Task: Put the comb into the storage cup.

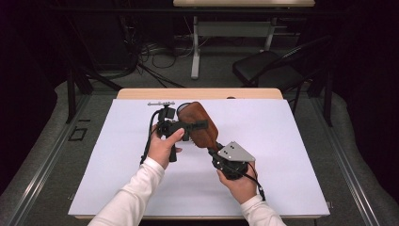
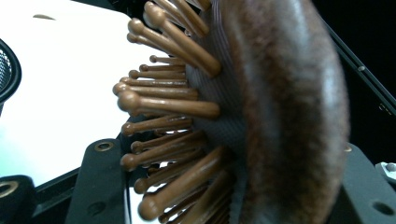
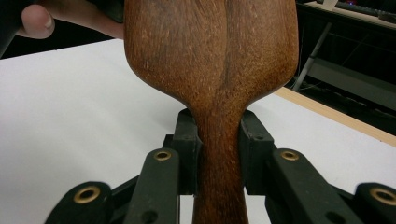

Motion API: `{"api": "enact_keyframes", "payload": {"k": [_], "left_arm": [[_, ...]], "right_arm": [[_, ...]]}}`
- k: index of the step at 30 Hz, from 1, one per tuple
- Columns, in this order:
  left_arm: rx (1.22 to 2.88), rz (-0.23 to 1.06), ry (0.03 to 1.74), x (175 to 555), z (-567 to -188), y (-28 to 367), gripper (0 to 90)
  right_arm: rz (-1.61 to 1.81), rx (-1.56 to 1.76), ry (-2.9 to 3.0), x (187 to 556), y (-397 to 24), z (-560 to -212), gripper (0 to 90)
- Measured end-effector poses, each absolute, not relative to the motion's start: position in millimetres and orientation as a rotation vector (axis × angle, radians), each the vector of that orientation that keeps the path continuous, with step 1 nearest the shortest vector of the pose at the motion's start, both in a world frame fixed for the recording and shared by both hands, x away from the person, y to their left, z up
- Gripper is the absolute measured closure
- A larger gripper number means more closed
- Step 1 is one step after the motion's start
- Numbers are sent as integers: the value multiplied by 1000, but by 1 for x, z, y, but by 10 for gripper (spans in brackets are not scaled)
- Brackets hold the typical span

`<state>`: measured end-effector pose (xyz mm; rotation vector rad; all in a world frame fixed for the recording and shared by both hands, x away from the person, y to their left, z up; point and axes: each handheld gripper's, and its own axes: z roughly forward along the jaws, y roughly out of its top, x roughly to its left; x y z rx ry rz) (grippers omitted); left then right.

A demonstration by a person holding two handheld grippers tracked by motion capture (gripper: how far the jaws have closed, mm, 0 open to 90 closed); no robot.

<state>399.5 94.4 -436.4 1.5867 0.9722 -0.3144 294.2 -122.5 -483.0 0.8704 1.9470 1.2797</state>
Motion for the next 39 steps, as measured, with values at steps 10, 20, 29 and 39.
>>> {"api": "enact_keyframes", "payload": {"k": [10,20,29,39], "left_arm": [[1583,-347,1001,398,-435,97,449],[1584,-376,1014,400,-437,98,459],[1585,-396,1047,399,-435,99,474],[1571,-426,1105,399,-434,98,487]], "right_arm": [[1282,861,1952,294,-122,-484,721],[1279,860,1958,294,-121,-485,721],[1288,860,1960,294,-120,-486,721],[1298,869,1969,295,-120,-487,719]]}}
